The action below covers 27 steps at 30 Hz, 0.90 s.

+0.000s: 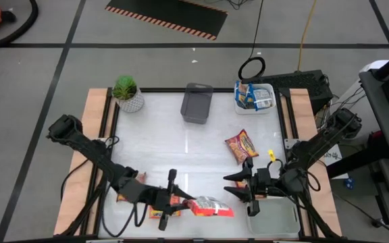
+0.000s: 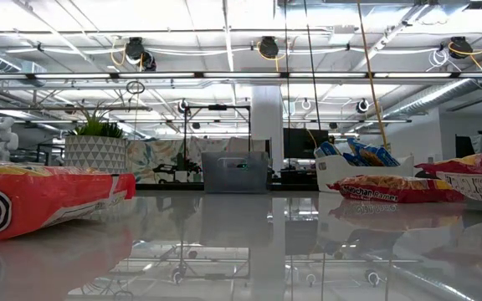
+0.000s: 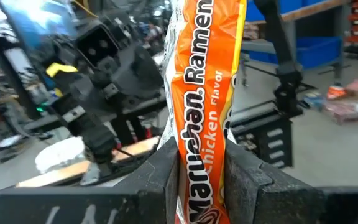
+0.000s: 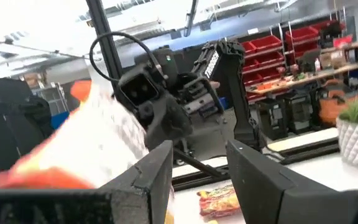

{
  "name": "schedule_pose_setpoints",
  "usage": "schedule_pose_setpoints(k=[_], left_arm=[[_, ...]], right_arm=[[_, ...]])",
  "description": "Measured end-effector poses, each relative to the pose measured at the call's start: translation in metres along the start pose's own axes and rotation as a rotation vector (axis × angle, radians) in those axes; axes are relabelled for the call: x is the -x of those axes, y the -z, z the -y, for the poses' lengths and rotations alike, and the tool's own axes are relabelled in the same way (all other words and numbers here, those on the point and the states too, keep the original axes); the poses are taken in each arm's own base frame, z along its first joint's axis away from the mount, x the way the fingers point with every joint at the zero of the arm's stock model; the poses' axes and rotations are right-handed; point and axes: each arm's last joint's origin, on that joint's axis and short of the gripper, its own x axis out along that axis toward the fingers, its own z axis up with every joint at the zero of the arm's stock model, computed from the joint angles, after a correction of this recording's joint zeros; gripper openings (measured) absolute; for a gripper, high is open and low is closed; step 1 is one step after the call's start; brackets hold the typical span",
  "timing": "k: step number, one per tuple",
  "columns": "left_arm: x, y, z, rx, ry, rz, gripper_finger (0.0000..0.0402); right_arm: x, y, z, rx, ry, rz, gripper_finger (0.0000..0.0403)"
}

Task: Sort Maruchan noodles
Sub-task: Put the top orange noodle pack into the gray bin

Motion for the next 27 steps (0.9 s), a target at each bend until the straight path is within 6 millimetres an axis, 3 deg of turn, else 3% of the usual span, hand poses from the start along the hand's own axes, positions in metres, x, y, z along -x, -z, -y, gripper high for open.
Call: schedule_pose_setpoints(k=[7, 18, 22, 27], left_arm=[[0.002, -0.026, 0.004, 0.012, -0.112, 0.003, 0.0097], [0.002, -0.043, -0.003, 0.092, -0.325, 0.02, 0.0097], [-0.008, -0.051, 0.006, 0.054, -0.387, 0.035, 0.0097], [-0.046, -0.058, 0.019, -0.03, -0.474, 0.002, 0.0097]], right_arm=[[0.011, -0.018, 0.0, 0.109, -0.116, -0.02, 0.0148], [0.038, -0.022, -0.001, 0.274, -0.169, -0.175, 0.0148], [0.047, -0.025, -0.004, 0.318, -0.169, -0.194, 0.0151], [0.051, -0.043, -0.02, 0.349, -0.216, -0.223, 0.0155]])
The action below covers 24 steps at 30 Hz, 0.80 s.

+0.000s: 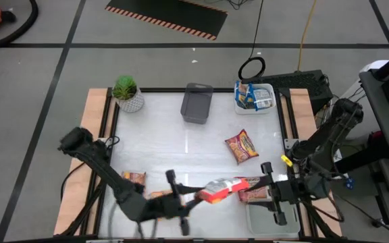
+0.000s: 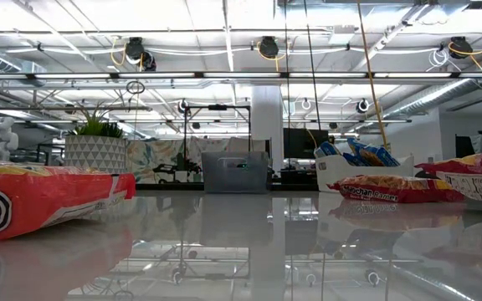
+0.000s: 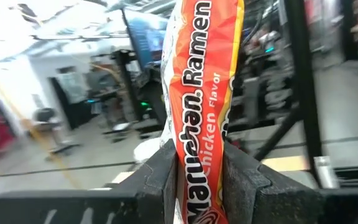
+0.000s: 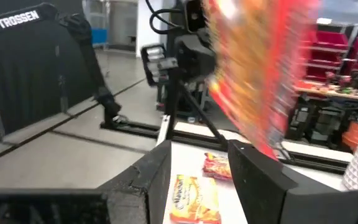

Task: Sort Maruchan noodles
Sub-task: Put the top orange noodle pack into the gray bin

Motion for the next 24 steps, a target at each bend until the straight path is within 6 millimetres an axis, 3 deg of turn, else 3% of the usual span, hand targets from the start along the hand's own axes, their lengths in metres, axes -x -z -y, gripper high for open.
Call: schedule_pose_setpoints(k=[8, 14, 24], left_arm=[[-0.051, 0.01, 0.043, -0.107, -0.155, -0.055, 0.0097], [-0.072, 0.016, 0.079, -0.213, -0.172, -0.053, 0.0097], [-0.092, 0.02, 0.096, -0.164, -0.253, -0.061, 0.0097]], right_arm=[[0.022, -0.013, -0.009, 0.092, 0.111, -0.095, 0.0155], [0.058, -0.025, -0.019, 0.009, 0.019, -0.085, 0.0155], [0.08, -0.024, -0.038, 0.002, -0.063, -0.073, 0.0155]])
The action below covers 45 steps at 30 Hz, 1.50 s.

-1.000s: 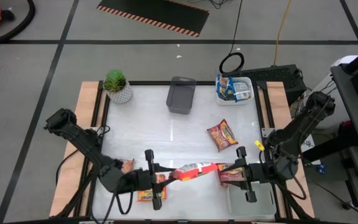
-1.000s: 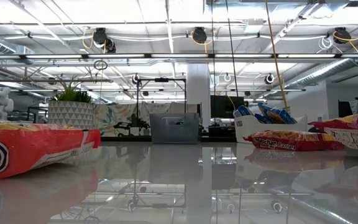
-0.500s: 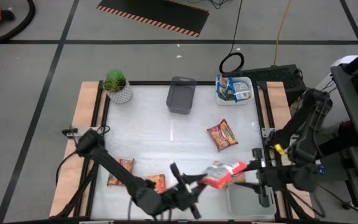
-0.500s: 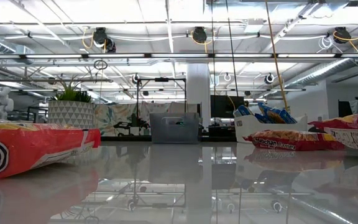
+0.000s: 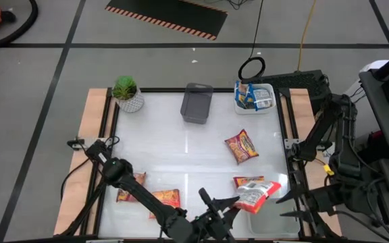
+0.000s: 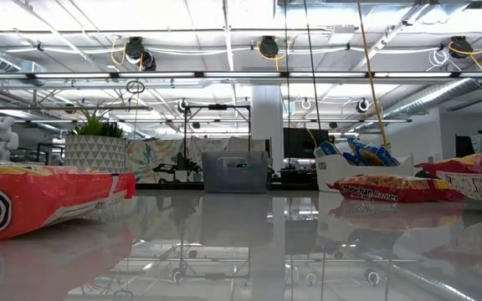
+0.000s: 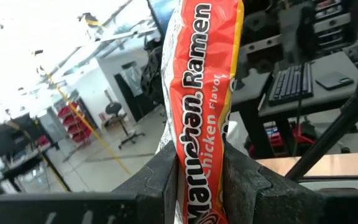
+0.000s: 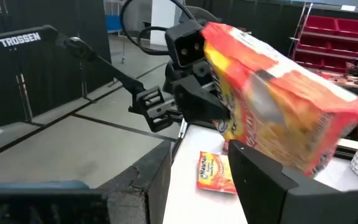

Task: Sort Maruchan noodles
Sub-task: Put the top orange noodle pack into the gray bin

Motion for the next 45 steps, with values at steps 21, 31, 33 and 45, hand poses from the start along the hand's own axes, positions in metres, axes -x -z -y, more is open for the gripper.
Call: schedule_pose_setpoints(k=[21, 31, 33, 45], left_arm=[[0.002, 0.024, 0.012, 0.074, -0.048, -0.162, 0.0097], [0.008, 0.03, 0.014, -0.102, -0.12, -0.232, 0.0097], [0.012, 0.03, 0.015, -0.162, -0.135, -0.247, 0.0097], [0.022, 0.036, 0.016, -0.404, -0.22, -0.33, 0.0097]], right_arm=[[-0.015, 0.018, -0.017, 0.427, 0.217, -0.049, 0.0155], [-0.039, 0.007, 0.004, 0.233, 0.277, -0.02, 0.0156], [-0.041, 0.005, 0.004, 0.2, 0.245, -0.01, 0.0156], [-0.068, -0.001, 0.021, -0.159, 0.034, 0.034, 0.0156]])
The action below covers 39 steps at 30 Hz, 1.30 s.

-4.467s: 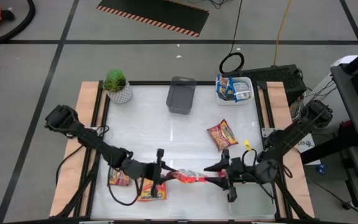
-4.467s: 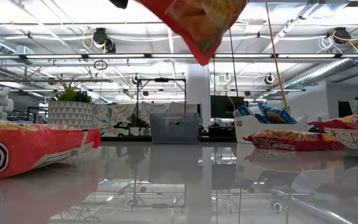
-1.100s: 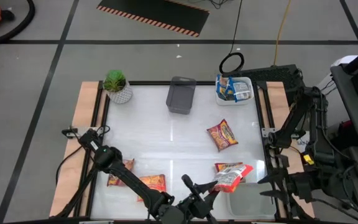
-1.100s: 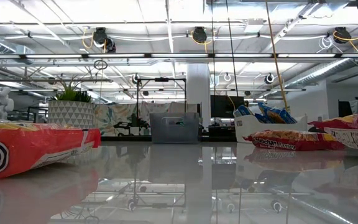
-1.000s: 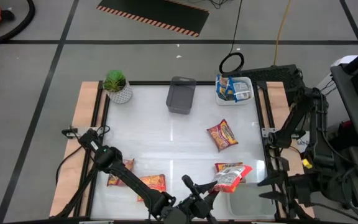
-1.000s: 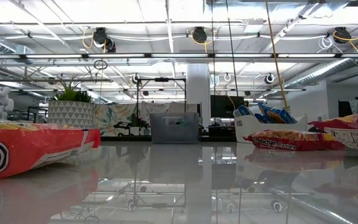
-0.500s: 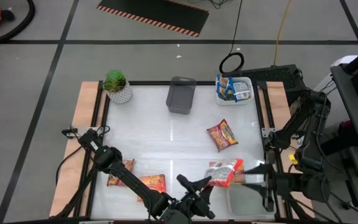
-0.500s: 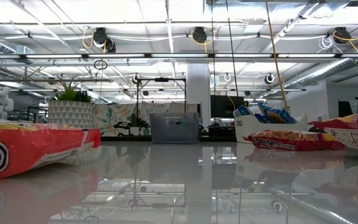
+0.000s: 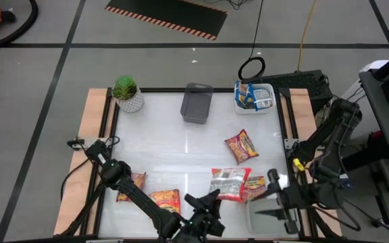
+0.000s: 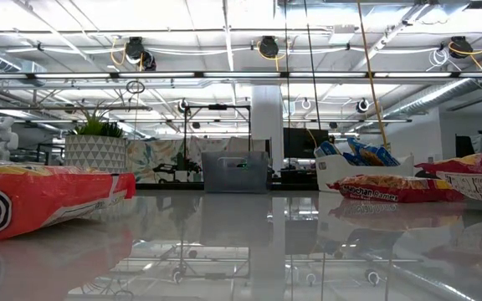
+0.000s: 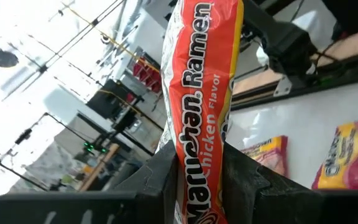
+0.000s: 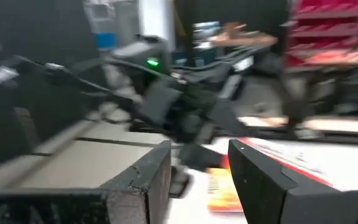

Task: Sort Maruchan noodles
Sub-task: Put the top orange noodle pack into the gray bin

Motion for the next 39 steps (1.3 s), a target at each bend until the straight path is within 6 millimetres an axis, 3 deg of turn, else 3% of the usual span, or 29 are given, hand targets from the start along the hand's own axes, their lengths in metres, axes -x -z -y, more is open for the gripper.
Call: schedule_pose_setpoints(k=[3, 6, 12, 19, 25, 30, 33, 39], left_arm=[[-0.002, 0.002, 0.001, -0.029, -0.003, -0.003, 0.0097], [-0.005, 0.002, 0.001, -0.04, -0.009, -0.009, 0.0097], [-0.005, 0.003, 0.001, -0.08, -0.009, -0.008, 0.0097], [-0.008, 0.003, 0.001, -0.104, -0.012, -0.012, 0.0097], [-0.012, 0.002, 0.002, -0.073, 0.014, 0.005, 0.0097], [-0.014, 0.002, 0.003, -0.047, 0.061, 0.036, 0.0097], [-0.014, 0.002, 0.003, -0.034, 0.062, 0.035, 0.0097], [-0.011, 0.002, 0.004, -0.025, 0.066, 0.038, 0.0097]], right_arm=[[-0.004, -0.002, 0.001, -0.129, -0.061, 0.003, 0.0156], [-0.006, -0.002, 0.004, -0.212, -0.011, 0.018, 0.0156], [-0.006, 0.004, 0.007, -0.131, 0.08, -0.019, 0.0156], [-0.006, 0.012, 0.009, 0.143, 0.096, -0.085, 0.0156], [-0.009, 0.035, 0.005, 0.603, 0.039, -0.235, 0.0156], [-0.021, 0.049, -0.005, 0.901, 0.082, -0.26, 0.0157], [-0.029, 0.054, -0.01, 0.982, 0.161, -0.252, 0.0171], [-0.029, 0.063, -0.023, 1.034, 0.148, -0.246, 0.0222]])
